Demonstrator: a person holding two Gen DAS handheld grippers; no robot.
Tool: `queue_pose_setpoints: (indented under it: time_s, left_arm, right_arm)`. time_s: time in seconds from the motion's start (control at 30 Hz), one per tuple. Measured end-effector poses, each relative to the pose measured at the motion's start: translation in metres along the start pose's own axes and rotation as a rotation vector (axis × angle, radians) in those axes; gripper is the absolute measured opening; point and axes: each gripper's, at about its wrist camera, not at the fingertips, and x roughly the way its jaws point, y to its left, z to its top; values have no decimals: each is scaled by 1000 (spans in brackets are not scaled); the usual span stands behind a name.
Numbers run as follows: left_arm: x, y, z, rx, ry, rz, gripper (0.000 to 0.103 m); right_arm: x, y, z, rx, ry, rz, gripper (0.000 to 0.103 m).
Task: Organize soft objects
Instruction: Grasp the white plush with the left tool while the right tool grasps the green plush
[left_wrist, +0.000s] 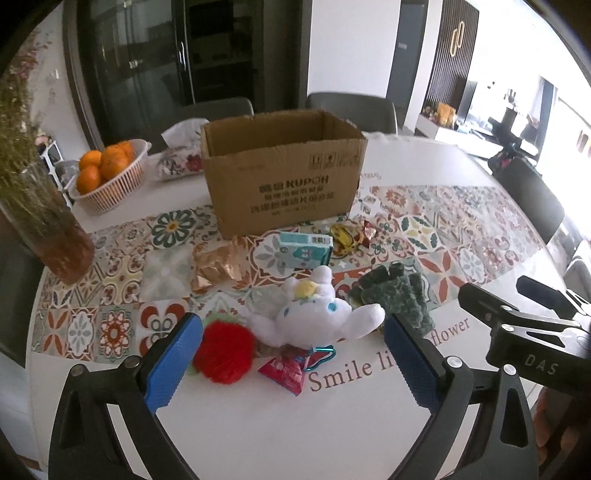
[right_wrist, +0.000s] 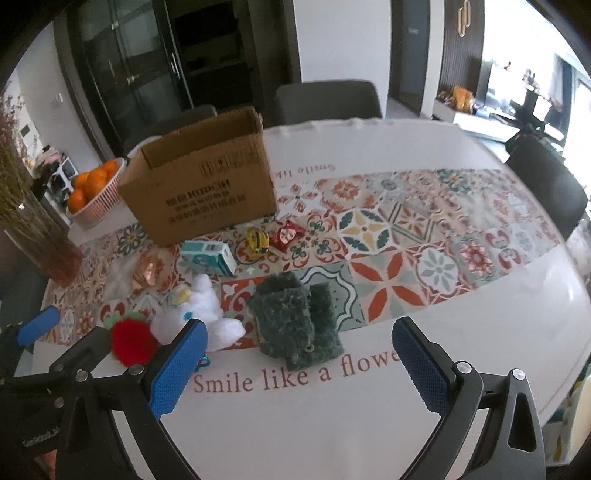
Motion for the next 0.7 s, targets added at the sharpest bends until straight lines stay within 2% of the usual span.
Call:
queue_pose_setpoints:
  time_s: [0.27, 0.7]
  left_arm:
    - [43, -12, 16, 27, 80, 13, 97]
    - [120, -20, 25, 32, 245, -2, 89]
  right_arm:
    - [53, -13, 12, -11, 113, 54, 102]
    - [137, -25, 11, -28, 305, 104, 97]
